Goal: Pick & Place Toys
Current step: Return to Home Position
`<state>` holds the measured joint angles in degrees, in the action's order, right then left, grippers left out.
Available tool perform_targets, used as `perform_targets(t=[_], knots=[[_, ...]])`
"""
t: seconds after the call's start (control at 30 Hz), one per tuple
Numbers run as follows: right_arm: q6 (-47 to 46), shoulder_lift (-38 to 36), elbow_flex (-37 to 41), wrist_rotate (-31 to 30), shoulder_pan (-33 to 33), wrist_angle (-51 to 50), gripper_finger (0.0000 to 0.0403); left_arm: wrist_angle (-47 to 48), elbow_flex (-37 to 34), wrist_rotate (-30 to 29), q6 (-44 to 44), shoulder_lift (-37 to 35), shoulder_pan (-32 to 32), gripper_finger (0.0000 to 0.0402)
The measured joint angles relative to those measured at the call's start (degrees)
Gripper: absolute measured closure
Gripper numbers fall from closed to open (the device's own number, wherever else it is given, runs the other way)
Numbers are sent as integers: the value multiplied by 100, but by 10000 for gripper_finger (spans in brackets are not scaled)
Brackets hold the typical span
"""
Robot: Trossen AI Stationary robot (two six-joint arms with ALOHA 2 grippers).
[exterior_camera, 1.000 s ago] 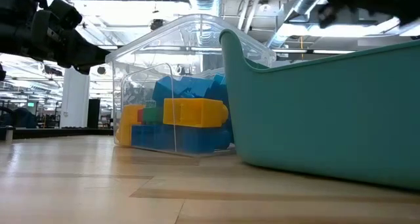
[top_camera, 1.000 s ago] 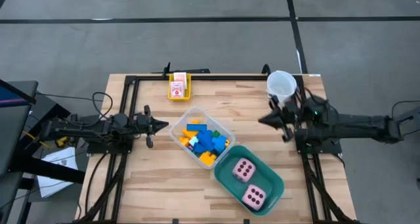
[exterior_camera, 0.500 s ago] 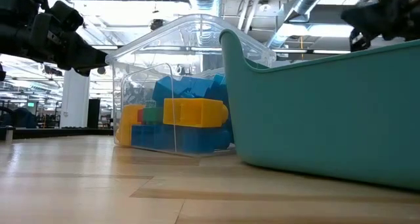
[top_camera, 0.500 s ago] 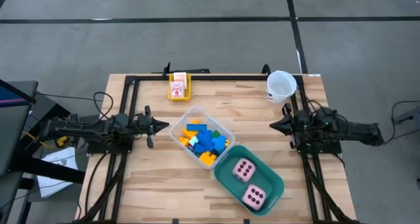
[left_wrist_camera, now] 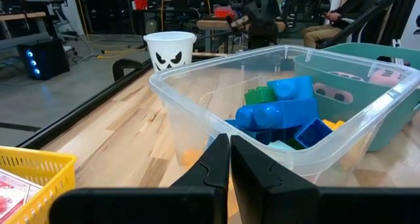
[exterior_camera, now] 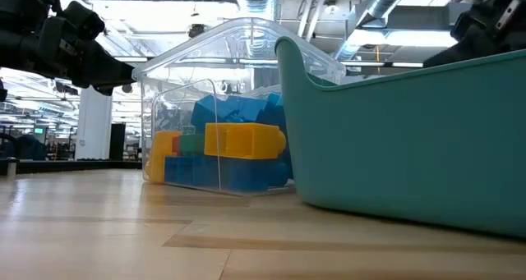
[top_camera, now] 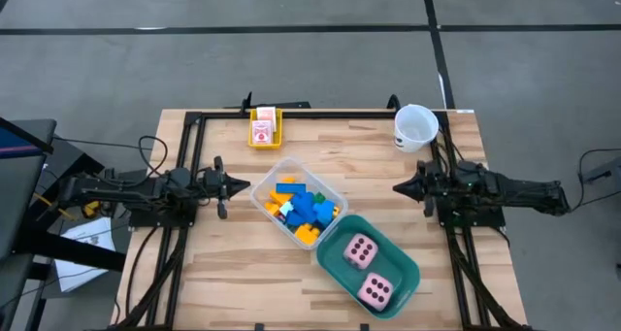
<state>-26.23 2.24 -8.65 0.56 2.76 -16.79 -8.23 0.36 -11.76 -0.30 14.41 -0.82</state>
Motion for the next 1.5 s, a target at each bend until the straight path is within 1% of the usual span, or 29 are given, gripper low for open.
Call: perform_targets(t=[0.13, 0.23, 0.53, 1.5], knots=[[-1123, 0, 0, 65, -5, -131, 403, 2, 0, 0, 0, 0, 1, 390], [-1475, 1, -5, 69, -4, -155, 403, 2, 0, -1, 0, 0, 0, 392], [-1392, -4, -4, 87, -2, -141, 403, 4, 0, 1, 0, 0, 2, 386], [-1388, -4, -4, 87, -2, -138, 403, 4, 0, 1, 0, 0, 0, 389]])
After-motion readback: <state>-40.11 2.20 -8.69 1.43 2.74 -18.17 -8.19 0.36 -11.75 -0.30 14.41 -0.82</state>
